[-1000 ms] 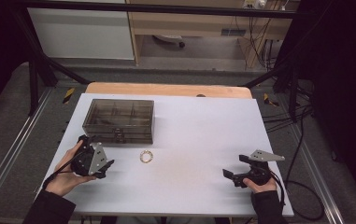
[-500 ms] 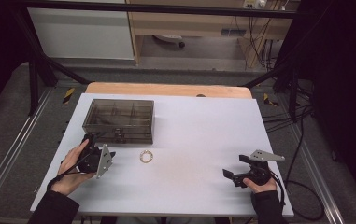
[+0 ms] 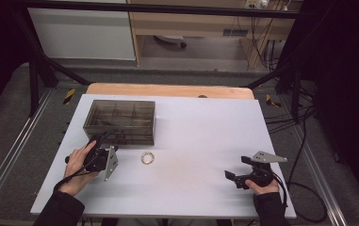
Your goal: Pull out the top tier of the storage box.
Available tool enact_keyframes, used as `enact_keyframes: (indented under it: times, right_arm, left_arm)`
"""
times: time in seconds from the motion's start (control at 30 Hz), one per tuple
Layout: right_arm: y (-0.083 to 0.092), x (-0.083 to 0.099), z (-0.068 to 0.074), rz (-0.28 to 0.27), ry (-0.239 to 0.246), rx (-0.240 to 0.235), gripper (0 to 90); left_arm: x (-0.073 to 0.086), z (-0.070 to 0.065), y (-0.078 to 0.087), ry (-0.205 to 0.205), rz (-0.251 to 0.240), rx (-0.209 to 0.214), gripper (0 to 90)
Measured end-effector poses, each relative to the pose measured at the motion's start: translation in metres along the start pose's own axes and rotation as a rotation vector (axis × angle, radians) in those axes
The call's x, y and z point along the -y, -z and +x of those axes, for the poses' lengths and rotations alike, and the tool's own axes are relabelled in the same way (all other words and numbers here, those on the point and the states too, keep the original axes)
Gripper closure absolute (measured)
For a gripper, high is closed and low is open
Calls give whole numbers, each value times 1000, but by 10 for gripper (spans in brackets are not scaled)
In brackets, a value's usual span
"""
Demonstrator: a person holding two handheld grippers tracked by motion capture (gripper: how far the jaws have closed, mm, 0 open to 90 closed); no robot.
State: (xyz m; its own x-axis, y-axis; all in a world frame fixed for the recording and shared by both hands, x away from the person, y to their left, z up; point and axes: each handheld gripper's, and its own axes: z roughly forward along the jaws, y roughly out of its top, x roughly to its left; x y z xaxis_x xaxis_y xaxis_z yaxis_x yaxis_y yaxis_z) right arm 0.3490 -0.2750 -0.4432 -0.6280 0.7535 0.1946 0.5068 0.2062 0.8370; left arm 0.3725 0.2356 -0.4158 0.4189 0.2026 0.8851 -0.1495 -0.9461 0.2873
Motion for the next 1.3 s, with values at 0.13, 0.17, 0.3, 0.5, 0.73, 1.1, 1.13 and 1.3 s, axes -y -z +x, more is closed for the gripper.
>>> enact_keyframes:
  times: [0.13, 0.17, 0.3, 0.5, 0.73, 1.1, 1.13, 1.3]
  right_arm:
    - [0, 0, 0, -1, 2, 1, 8]
    - [0, 0, 0, -1, 1, 1, 7]
    - [0, 0, 0, 0, 0, 2, 8]
    - [0, 0, 0, -1, 2, 1, 8]
    - [0, 0, 0, 0, 2, 1, 8]
    - [0, 0, 0, 1, 1, 1, 8]
    - [0, 0, 0, 0, 1, 2, 8]
    - [0, 0, 0, -1, 2, 2, 8]
  left_arm:
    - [0, -2, -3, -26, 12, -25, 428]
    - [0, -2, -4, -27, 12, -29, 437]
    - [1, -4, -7, -51, 9, -53, 469]
    - [1, -7, -10, -86, 21, -87, 527]
    - [-1, -11, -15, -125, 44, -127, 572]
    - [-1, -16, -22, -165, 67, -184, 657]
    - [-1, -16, -22, -168, 69, -185, 661]
    - [-1, -20, -26, -193, 77, -194, 695]
